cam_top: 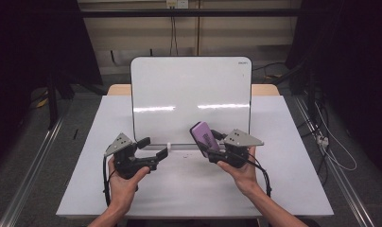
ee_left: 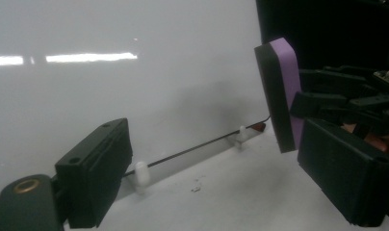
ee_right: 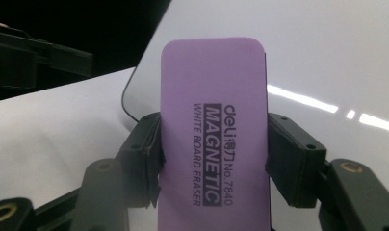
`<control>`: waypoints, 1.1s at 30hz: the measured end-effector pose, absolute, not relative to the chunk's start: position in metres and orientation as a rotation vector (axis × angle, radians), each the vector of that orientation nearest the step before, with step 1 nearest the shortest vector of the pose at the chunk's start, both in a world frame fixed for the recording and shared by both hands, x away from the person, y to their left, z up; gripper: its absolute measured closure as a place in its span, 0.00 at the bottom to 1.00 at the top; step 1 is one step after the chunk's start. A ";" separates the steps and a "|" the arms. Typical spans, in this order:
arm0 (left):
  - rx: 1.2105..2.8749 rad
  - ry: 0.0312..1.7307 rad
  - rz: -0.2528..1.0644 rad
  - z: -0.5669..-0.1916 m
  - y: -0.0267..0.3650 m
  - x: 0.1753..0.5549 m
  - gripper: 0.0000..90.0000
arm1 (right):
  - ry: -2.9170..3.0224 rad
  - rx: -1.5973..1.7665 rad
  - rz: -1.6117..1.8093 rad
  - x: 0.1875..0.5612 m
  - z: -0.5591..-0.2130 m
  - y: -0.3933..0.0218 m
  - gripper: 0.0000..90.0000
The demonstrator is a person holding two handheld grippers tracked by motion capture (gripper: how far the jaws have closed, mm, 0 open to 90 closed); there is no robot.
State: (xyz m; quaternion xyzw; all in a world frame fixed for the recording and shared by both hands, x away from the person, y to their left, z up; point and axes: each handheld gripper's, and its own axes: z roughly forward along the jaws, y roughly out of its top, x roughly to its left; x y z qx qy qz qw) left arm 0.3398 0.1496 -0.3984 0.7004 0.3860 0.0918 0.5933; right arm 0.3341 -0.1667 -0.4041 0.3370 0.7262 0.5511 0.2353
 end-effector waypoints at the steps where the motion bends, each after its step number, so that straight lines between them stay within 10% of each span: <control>1: 1.623 0.898 0.209 -0.398 0.147 0.340 0.14 | 1.992 0.925 1.523 0.334 -0.405 -0.166 0.46; 33: 1.457 0.870 0.082 -0.406 0.090 0.349 0.66 | 2.008 0.857 1.550 0.326 -0.410 -0.144 0.46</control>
